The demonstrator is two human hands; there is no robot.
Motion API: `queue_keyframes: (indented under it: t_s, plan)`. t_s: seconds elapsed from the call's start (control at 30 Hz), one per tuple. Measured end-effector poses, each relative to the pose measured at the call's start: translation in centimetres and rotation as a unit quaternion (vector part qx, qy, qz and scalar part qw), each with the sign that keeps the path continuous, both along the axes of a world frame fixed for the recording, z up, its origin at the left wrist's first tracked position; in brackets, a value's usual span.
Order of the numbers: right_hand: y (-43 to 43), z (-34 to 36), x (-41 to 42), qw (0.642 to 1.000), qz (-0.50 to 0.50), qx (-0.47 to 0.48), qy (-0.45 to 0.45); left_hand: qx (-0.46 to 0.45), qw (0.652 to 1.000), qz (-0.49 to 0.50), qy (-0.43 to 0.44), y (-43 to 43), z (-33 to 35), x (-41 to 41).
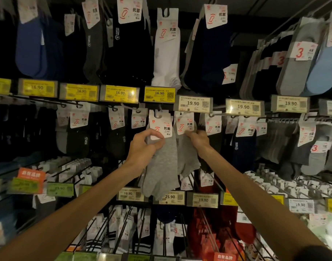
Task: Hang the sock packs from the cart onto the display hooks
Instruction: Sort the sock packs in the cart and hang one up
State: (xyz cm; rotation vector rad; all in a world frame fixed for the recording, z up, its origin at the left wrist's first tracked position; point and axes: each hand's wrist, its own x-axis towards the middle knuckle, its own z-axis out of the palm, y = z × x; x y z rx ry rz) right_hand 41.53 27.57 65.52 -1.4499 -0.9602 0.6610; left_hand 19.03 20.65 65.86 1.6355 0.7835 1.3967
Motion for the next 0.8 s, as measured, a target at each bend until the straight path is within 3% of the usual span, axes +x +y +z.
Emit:
queue_keyframes:
  t_s: [0.07, 0.13, 0.23, 0.37, 0.5, 0.7, 0.8]
  plan:
    - [-2.1, -0.8, -1.4, 1.0, -0.019, -0.008, -0.009, 0.005, 1.0, -0.027, -0.007, -0.4, -0.1, -0.2]
    - [-5.4, -2.0, -3.2, 0.999, -0.021, 0.048, -0.005, 0.011, 0.998, -0.054, -0.022, -0.9, -0.1, -0.5]
    - [-10.4, -2.4, -5.6, 0.983, 0.078, 0.154, 0.067, 0.012, 0.995, -0.095, -0.031, -1.1, -0.5, -0.5]
    - [-13.6, 0.4, -6.8, 0.97, 0.156, 0.179, 0.05, 0.019, 0.991, -0.134, -0.008, -1.6, -0.6, 0.7]
    - [-14.6, 1.6, -6.5, 0.975, 0.128, 0.175, 0.043, 0.014, 0.988, -0.153, 0.01, -2.5, -0.4, 1.4]
    - [-16.2, 2.6, -5.5, 0.952, 0.087, 0.287, 0.065, 0.047, 0.975, -0.218, 0.014, -4.1, 1.0, 0.9]
    - [-15.9, 3.7, -5.6, 0.951, 0.083, 0.289, 0.075, 0.044, 0.975, -0.216, 0.002, -4.5, 1.9, 1.2]
